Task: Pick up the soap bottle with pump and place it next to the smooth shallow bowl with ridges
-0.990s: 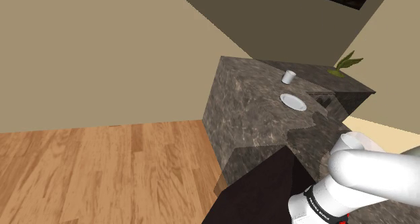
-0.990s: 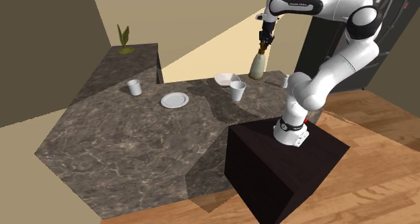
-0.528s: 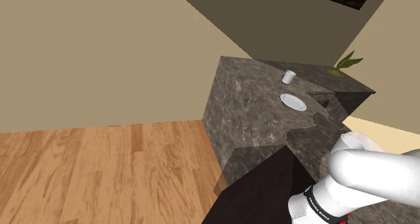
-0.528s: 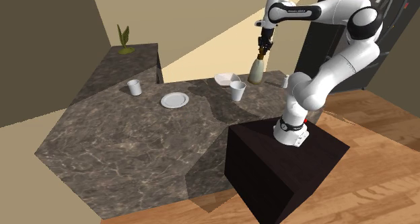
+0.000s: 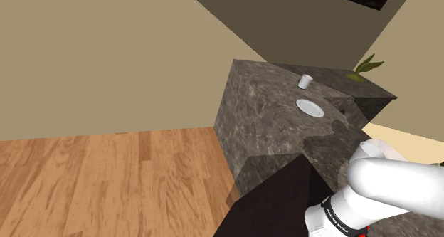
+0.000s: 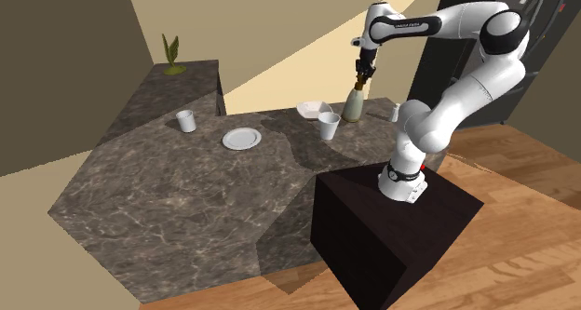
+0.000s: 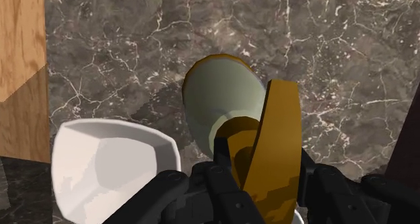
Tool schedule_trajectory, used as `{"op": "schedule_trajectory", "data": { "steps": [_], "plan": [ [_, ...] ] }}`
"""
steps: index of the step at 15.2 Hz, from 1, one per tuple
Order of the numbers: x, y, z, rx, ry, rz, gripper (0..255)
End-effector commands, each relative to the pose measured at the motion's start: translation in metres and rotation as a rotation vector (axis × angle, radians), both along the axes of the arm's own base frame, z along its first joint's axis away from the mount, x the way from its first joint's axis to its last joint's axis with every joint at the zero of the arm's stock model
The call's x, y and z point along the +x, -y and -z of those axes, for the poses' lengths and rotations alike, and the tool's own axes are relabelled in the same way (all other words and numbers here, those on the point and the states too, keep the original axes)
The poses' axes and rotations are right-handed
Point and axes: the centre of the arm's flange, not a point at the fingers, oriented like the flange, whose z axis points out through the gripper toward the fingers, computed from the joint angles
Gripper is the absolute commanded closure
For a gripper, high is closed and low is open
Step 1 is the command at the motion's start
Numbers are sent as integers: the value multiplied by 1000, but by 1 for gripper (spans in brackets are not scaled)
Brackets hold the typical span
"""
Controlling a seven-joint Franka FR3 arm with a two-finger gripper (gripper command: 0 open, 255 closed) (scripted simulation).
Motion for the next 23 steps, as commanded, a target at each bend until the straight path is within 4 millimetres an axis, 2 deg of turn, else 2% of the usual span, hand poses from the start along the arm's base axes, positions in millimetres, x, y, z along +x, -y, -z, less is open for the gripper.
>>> {"op": "schedule_trajectory", "data": {
  "steps": [1, 6, 13, 14, 19, 23],
  "plan": [
    [0, 0, 11, -1, 0, 0, 255],
    [0, 0, 37, -1, 0, 0, 255],
    [0, 0, 37, -1, 0, 0, 255],
    [0, 0, 37, -1, 0, 0, 0],
    [0, 0, 37, -1, 0, 0, 0],
    [0, -2, -13, -1, 0, 0, 0]
  ]
}}
